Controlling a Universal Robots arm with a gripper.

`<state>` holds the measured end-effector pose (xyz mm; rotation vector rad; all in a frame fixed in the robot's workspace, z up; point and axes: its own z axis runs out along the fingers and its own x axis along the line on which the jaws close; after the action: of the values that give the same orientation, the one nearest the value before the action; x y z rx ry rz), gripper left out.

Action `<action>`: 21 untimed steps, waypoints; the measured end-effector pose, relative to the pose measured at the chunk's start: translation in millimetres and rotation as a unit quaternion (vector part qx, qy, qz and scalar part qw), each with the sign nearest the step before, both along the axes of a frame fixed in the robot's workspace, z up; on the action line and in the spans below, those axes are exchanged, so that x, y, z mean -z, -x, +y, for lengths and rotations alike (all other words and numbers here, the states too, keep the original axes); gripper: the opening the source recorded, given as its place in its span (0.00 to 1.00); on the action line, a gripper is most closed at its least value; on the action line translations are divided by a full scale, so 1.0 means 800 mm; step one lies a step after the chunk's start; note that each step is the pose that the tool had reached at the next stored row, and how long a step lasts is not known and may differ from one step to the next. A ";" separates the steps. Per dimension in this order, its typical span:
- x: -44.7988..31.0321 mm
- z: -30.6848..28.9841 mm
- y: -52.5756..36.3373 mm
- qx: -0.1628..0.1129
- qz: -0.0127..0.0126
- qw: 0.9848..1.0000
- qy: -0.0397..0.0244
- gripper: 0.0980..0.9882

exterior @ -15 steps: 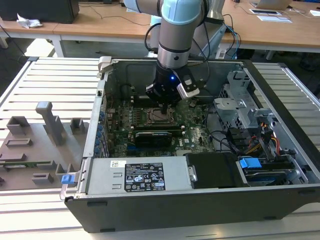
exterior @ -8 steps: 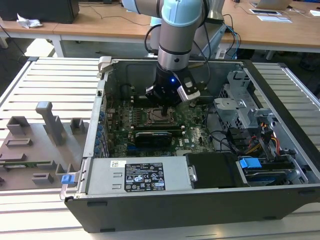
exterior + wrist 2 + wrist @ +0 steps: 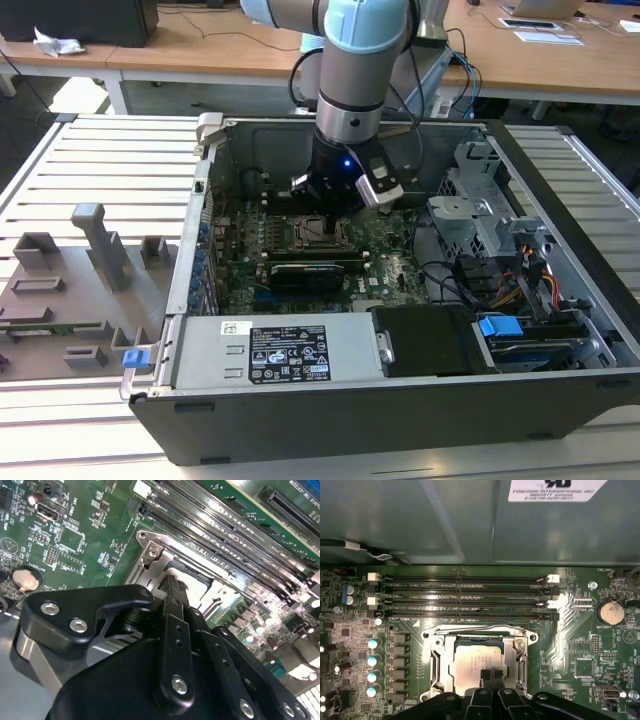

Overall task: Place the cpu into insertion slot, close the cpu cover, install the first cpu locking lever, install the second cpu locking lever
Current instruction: 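Install the first cpu locking lever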

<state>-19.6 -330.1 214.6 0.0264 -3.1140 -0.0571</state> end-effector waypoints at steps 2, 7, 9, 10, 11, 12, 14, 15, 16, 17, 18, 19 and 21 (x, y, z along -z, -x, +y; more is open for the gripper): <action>-0.0061 0.0001 0.000 0.000 0.000 1.000 0.000 0.01; -0.0177 0.0001 0.000 0.000 0.000 1.000 0.000 0.01; -0.0222 0.0001 0.000 0.000 0.000 1.000 0.000 0.01; -0.0237 0.0001 0.000 0.000 0.000 1.000 0.001 0.01; -0.0252 0.0001 0.000 0.000 0.000 1.000 0.001 0.01; -0.0290 0.0001 0.000 0.000 0.000 1.000 0.001 0.01; -0.0349 0.0001 0.000 0.000 0.000 1.000 0.001 0.01; -0.0402 0.0001 0.000 0.000 0.000 1.000 0.001 0.01; -0.0434 0.0001 0.000 0.000 0.000 1.000 0.001 0.01; -0.0465 0.0001 0.000 0.000 0.000 1.000 0.001 0.01; -0.0501 0.0001 0.000 0.000 0.000 1.000 0.001 0.01; -0.0525 0.0001 0.000 0.000 0.000 1.000 0.001 0.01; -0.0578 0.0001 0.000 0.000 0.000 1.000 0.001 0.01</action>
<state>-19.6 -330.0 260.9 0.0266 -3.1140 -0.0539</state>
